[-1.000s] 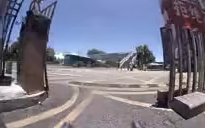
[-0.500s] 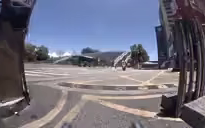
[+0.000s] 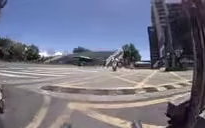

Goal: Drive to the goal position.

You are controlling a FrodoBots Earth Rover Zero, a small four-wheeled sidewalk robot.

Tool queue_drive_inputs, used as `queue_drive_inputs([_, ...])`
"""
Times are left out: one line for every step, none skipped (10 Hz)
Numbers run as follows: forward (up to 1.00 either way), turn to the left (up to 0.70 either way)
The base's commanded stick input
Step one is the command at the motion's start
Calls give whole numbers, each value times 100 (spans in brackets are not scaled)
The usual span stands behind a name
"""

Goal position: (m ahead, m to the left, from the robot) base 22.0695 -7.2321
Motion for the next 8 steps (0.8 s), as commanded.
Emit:
queue_drive_inputs([70,0])
queue_drive_inputs([70,0])
queue_drive_inputs([70,0])
queue_drive_inputs([70,0])
queue_drive_inputs([70,0])
queue_drive_inputs([70,0])
queue_drive_inputs([70,-9])
queue_drive_inputs([70,-14])
